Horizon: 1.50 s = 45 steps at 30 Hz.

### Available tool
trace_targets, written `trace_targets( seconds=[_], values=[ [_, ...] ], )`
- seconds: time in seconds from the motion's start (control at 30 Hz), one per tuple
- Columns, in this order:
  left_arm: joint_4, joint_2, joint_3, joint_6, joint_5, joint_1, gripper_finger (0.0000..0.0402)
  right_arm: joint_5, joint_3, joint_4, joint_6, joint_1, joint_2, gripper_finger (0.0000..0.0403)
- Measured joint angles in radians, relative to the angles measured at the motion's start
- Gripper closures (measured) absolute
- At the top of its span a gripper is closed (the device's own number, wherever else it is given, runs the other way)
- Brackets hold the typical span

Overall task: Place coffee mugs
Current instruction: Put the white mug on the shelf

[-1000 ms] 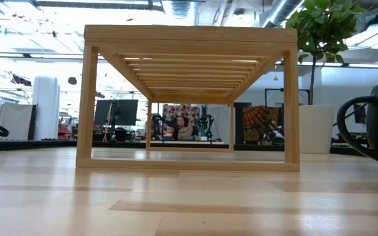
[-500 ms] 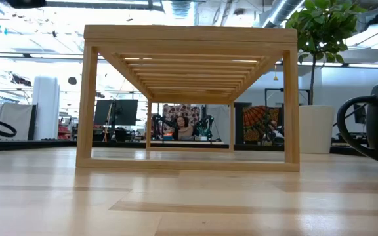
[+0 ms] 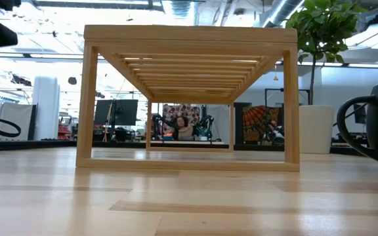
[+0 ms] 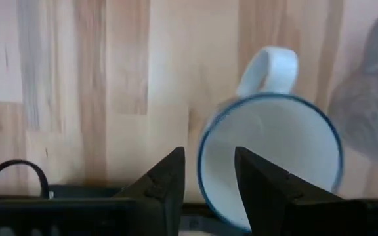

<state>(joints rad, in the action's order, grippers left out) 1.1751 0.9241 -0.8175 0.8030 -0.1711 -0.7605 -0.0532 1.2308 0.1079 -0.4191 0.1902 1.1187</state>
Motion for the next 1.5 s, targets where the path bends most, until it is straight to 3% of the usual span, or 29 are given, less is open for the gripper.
trace_targets(
  seconds=[0.53, 0.63, 0.77, 0.87, 1.03, 1.2, 1.3, 1.5],
  values=[
    [-0.128, 0.012, 0.164, 0.078, 0.086, -0.007, 0.0288, 0.0, 0.0, 0.054, 0.008, 0.0, 0.0, 0.0195],
    [-0.147, 0.012, 0.165, 0.108, 0.081, 0.003, 0.0312, 0.0, 0.0, 0.062, 0.009, 0.002, 0.0, 0.0195],
    [-0.16, 0.012, 0.165, 0.125, 0.136, 0.047, 0.0385, 0.0, 0.0, 0.067, 0.009, 0.003, 0.0, 0.0195],
    [-0.126, 0.012, 0.132, 0.134, 0.155, 0.1, 0.0394, 0.0, 0.0, 0.067, 0.012, 0.003, 0.0, 0.0195],
    [0.008, -0.004, -0.035, 0.105, 0.121, 0.227, 0.0397, 0.001, 0.0, 0.068, 0.06, 0.003, 0.0, 0.0195],
    [0.186, 0.013, -0.3, 0.089, 0.094, 0.41, 0.0399, 0.001, 0.0, 0.067, 0.061, 0.003, 0.0, 0.0195],
    [0.204, 0.087, -0.466, 0.038, 0.114, 0.549, 0.0399, 0.001, 0.0, 0.067, 0.061, 0.003, 0.0, 0.0195],
    [0.254, 0.363, -0.837, -0.277, 0.129, 0.764, 0.0399, 0.001, 0.0, 0.068, 0.06, 0.003, 0.0, 0.0195]
  ],
)
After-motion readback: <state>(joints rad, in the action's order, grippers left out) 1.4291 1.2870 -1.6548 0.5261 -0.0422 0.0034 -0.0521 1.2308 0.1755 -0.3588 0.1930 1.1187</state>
